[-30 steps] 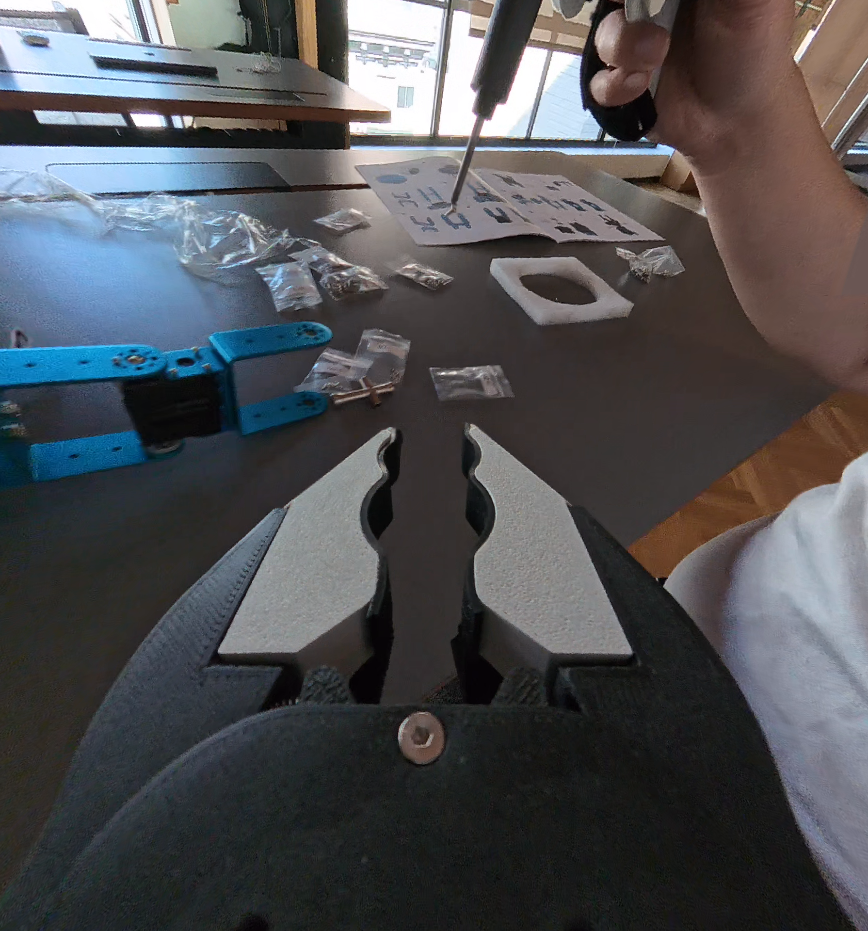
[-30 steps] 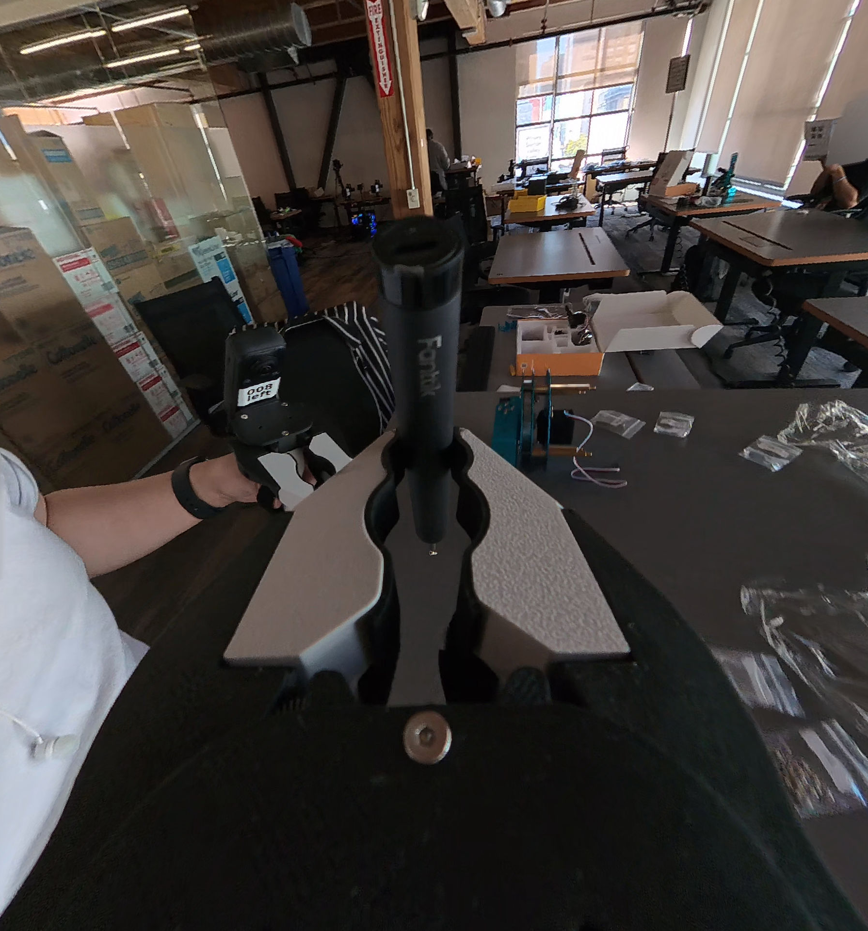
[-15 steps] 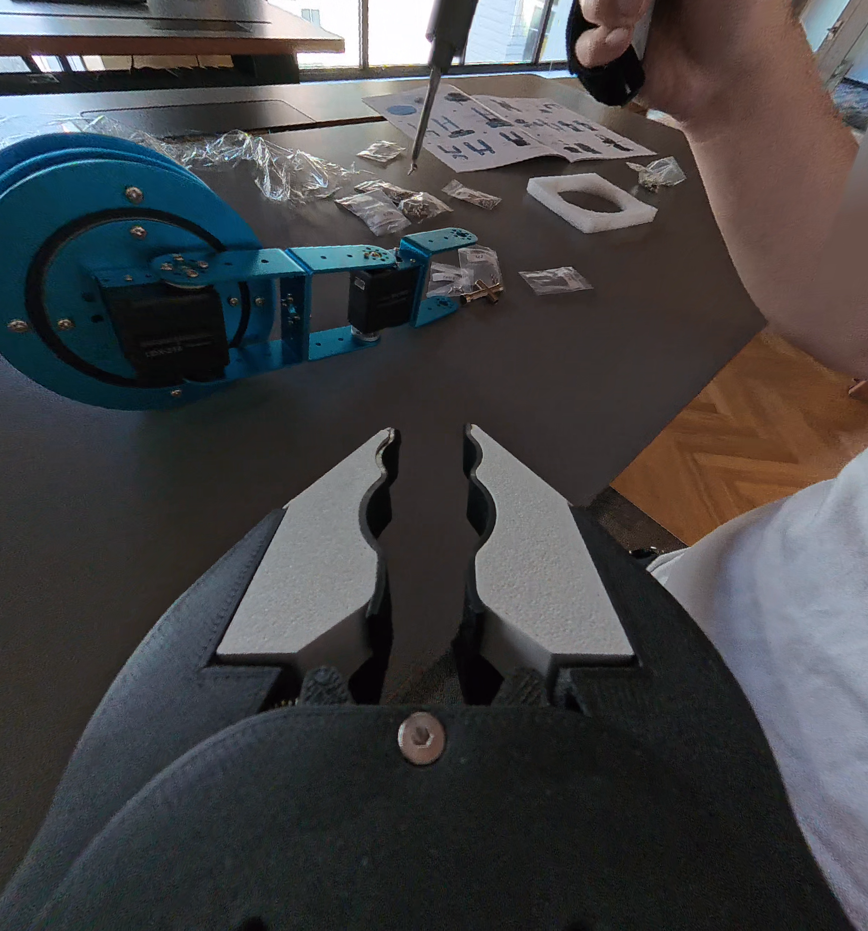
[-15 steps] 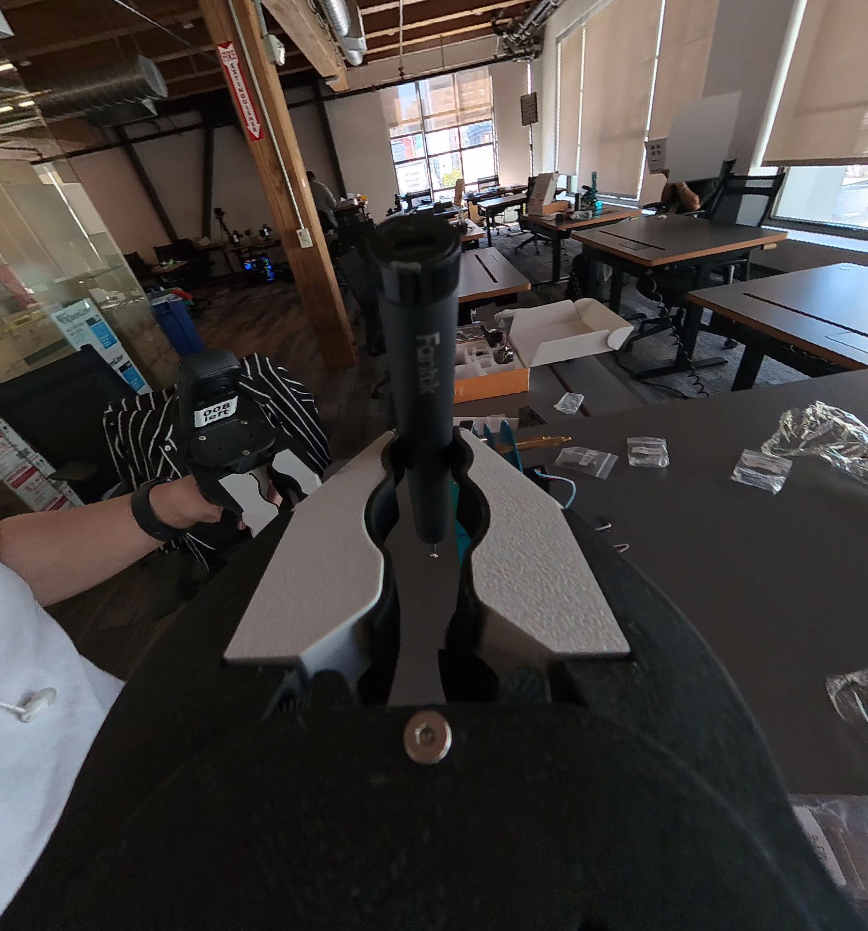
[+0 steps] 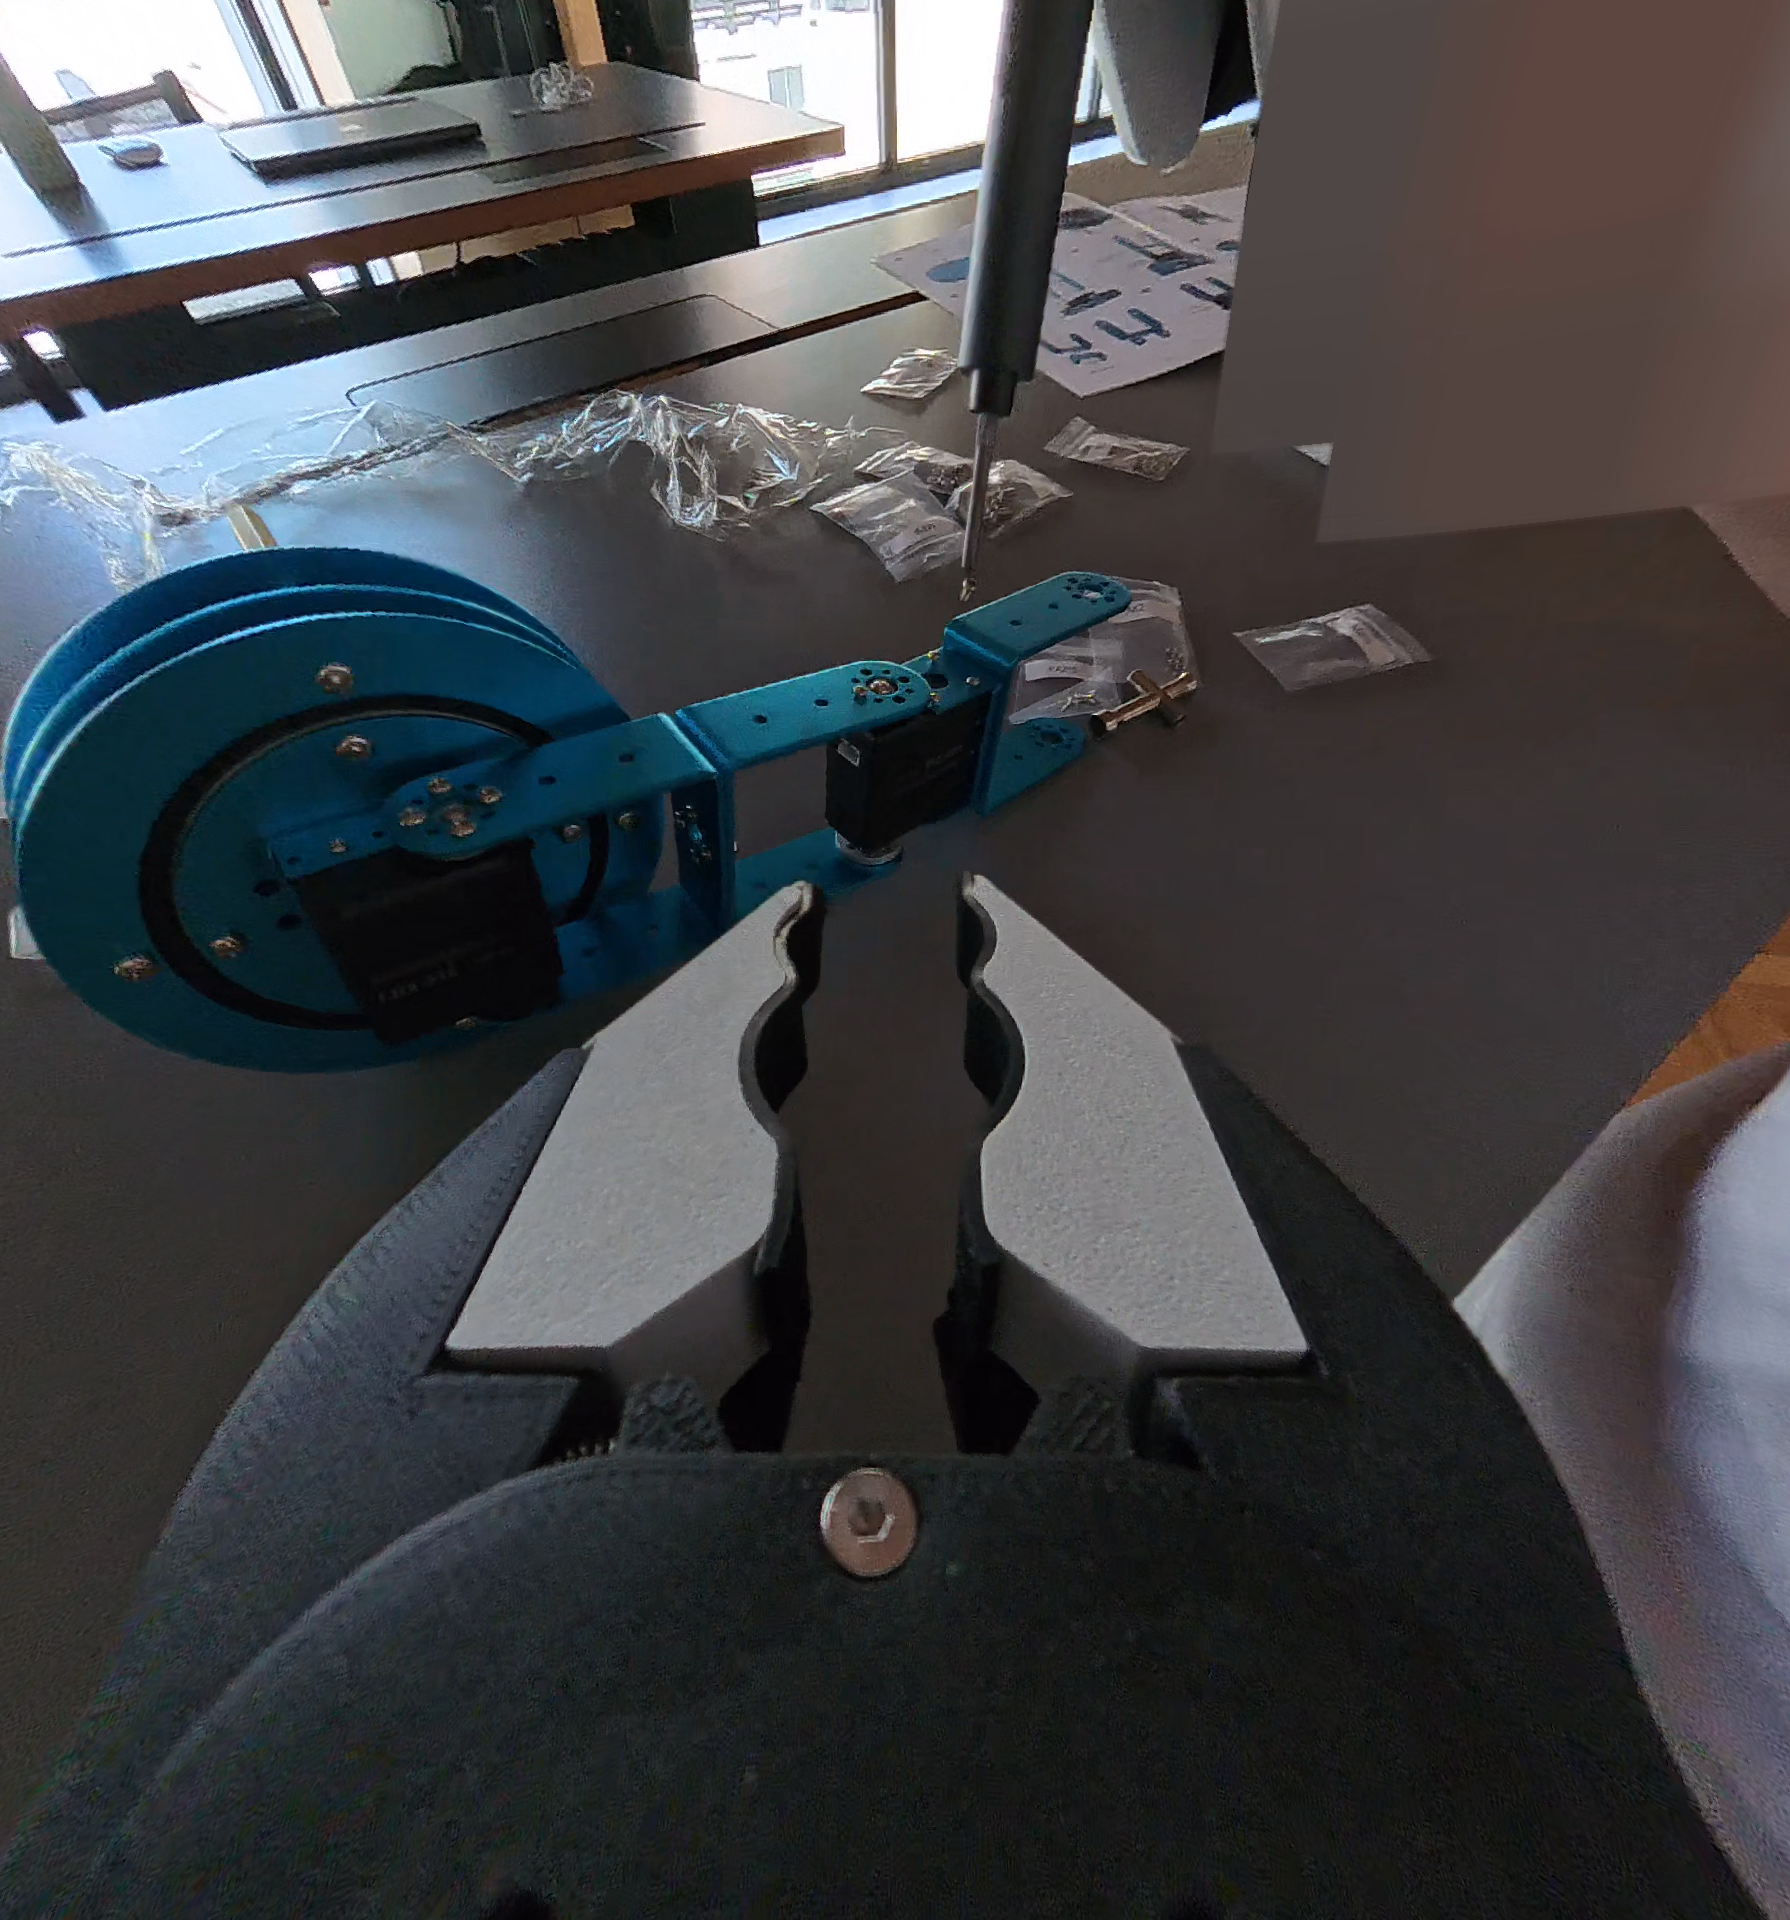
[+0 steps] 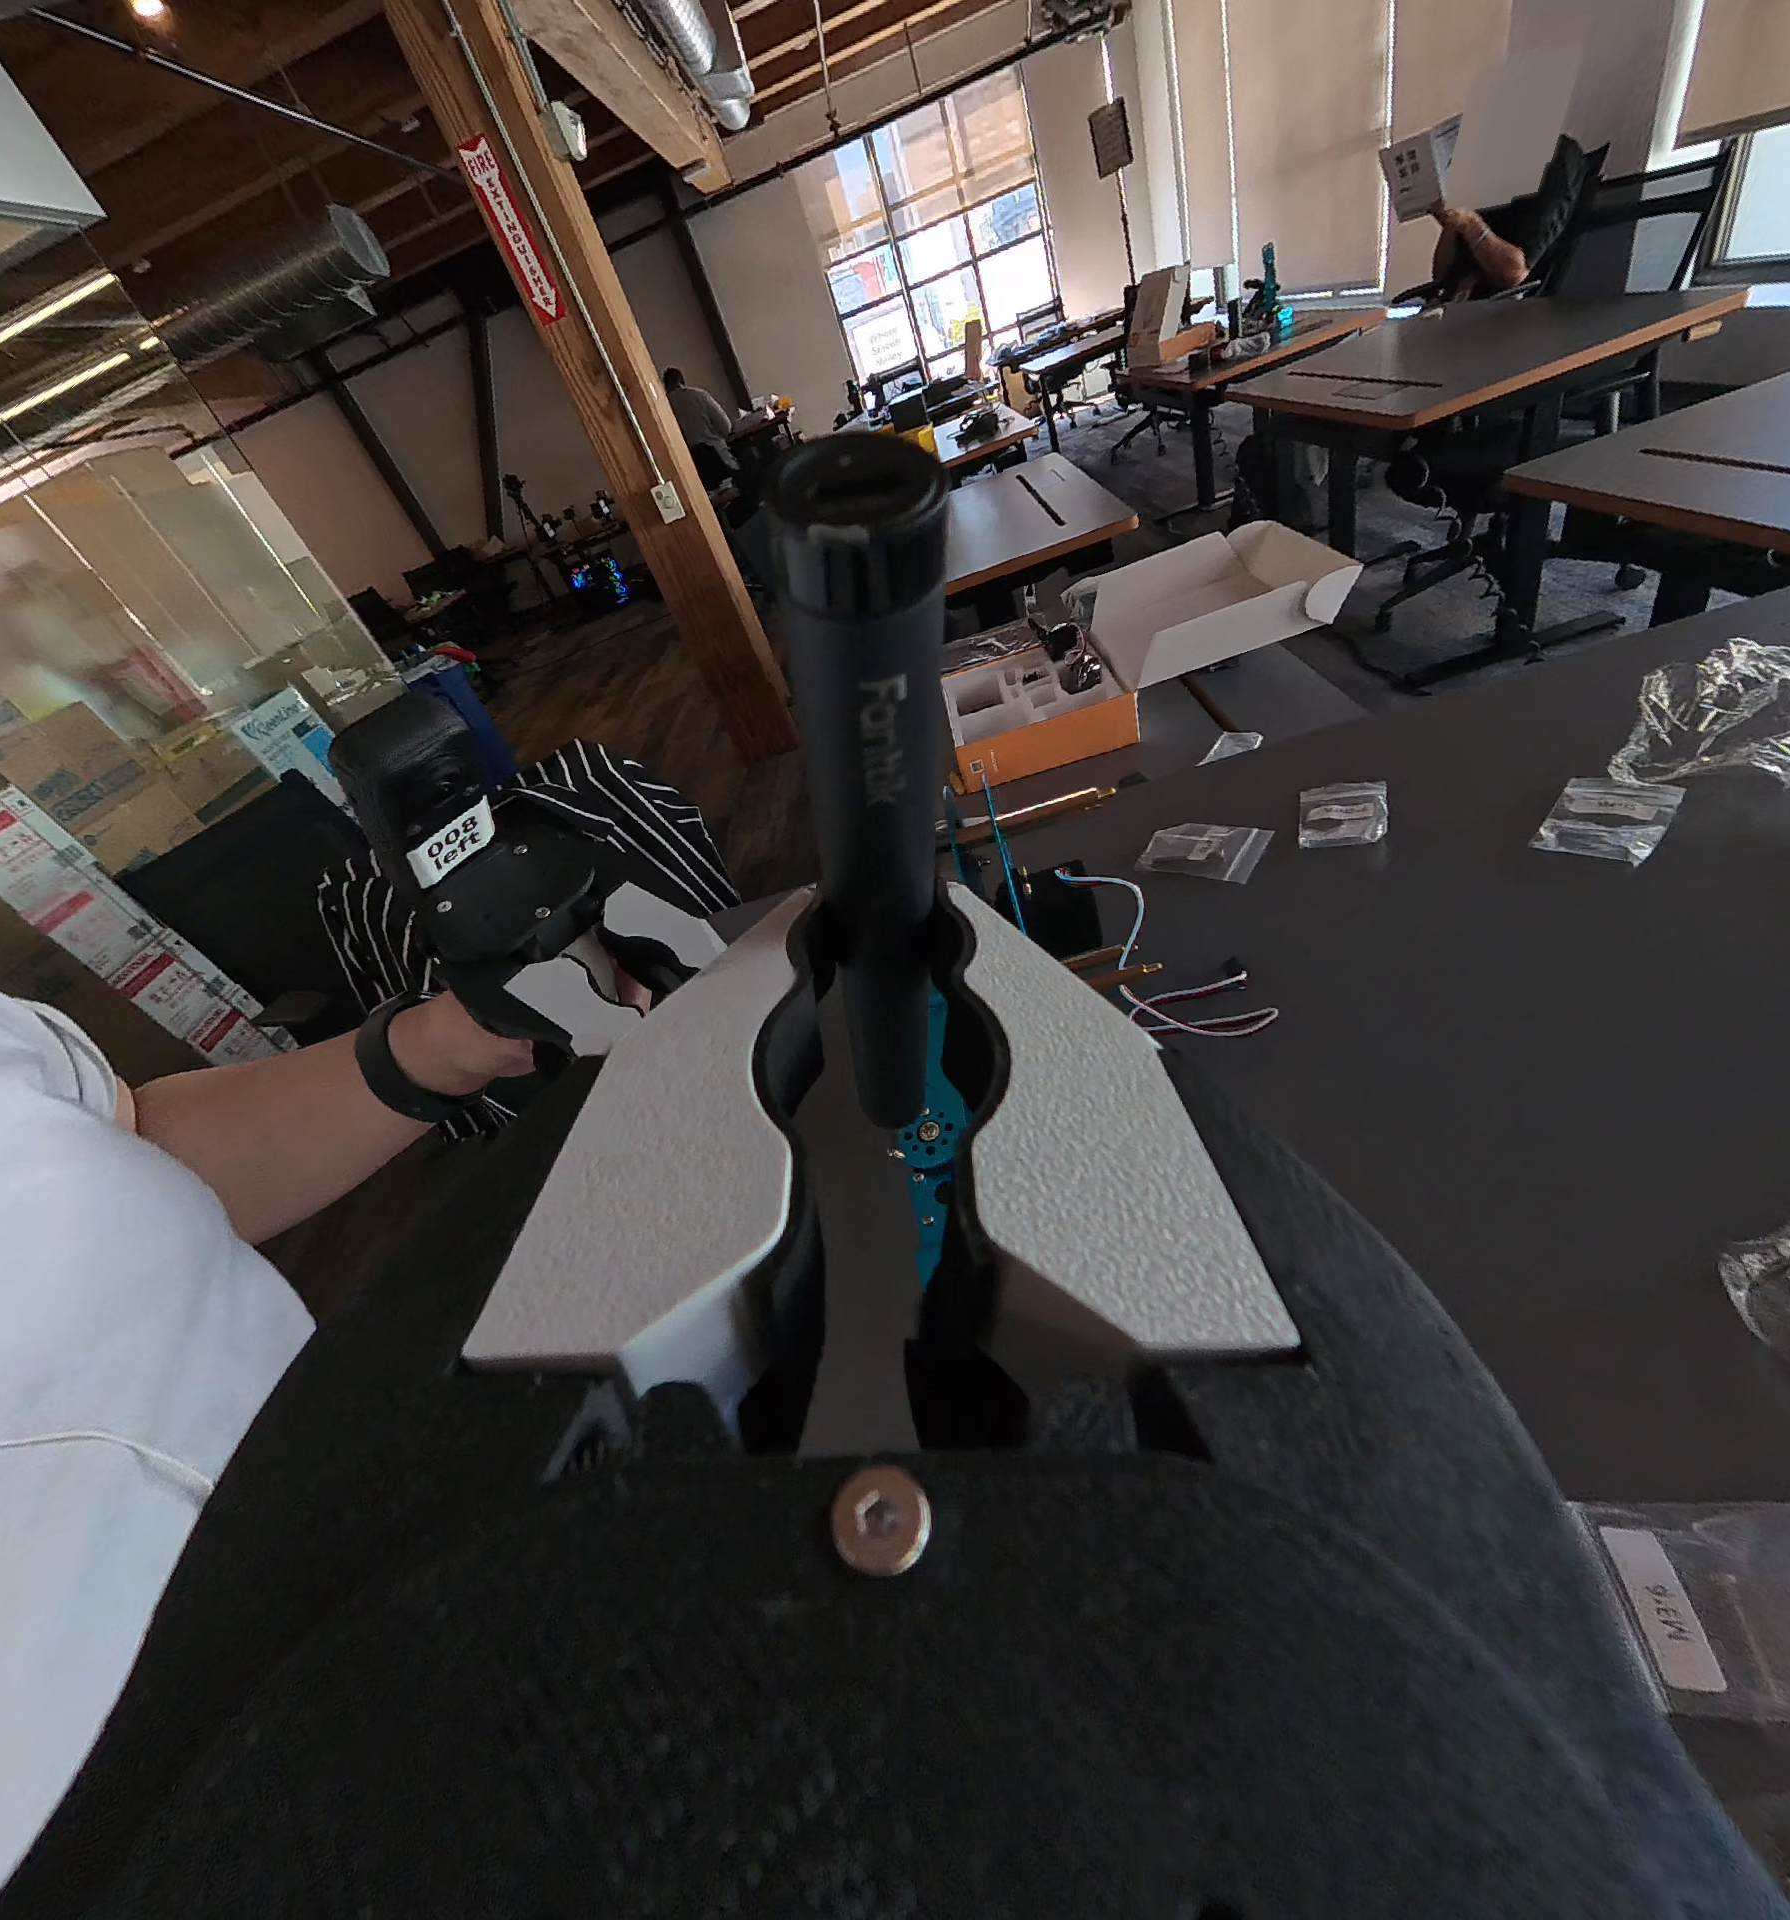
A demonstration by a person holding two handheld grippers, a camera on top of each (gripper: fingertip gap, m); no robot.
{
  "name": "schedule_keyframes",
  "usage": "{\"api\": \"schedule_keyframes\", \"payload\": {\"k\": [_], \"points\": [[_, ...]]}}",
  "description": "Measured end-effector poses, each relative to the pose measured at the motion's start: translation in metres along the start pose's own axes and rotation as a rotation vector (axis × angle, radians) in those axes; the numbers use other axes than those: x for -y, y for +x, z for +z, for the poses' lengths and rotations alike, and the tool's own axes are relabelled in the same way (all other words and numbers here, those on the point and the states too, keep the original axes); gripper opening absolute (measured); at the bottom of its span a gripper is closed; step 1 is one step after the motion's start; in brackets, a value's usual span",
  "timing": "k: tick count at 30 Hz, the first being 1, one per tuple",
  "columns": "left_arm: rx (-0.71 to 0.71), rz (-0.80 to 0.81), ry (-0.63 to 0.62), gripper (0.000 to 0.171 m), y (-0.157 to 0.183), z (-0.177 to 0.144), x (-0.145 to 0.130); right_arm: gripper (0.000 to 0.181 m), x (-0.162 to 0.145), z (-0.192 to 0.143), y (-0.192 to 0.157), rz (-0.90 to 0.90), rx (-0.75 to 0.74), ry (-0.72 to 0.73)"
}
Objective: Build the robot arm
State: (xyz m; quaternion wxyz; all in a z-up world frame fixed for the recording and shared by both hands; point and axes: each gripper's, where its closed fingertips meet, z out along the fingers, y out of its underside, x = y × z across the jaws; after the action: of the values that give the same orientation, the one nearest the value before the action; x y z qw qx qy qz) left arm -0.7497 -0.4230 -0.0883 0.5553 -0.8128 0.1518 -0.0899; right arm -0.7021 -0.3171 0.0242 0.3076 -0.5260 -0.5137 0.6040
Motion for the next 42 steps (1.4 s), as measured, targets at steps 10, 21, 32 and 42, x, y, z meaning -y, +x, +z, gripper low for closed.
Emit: {"api": "schedule_keyframes", "payload": {"k": [10,21,32,42], "points": [[-0.138,0.153,-0.104,0.023,0.007,0.018,-0.014,0.017,0.004,-0.004,0.006,0.023,-0.062,0.035],[-0.294,0.481,-0.173,0.062,-0.007,0.039,0.031,0.017,0.002,-0.011,0.001,0.037,-0.147,0.106],[-0.594,0.654,-0.51,0.036,0.005,0.077,0.019,0.016,0.001,-0.012,0.009,0.066,-0.093,0.105],[-0.604,0.567,-0.584,0.045,0.01,0.077,0.012,0.017,-0.006,0.0,0.021,0.152,-0.064,0.12]]}}
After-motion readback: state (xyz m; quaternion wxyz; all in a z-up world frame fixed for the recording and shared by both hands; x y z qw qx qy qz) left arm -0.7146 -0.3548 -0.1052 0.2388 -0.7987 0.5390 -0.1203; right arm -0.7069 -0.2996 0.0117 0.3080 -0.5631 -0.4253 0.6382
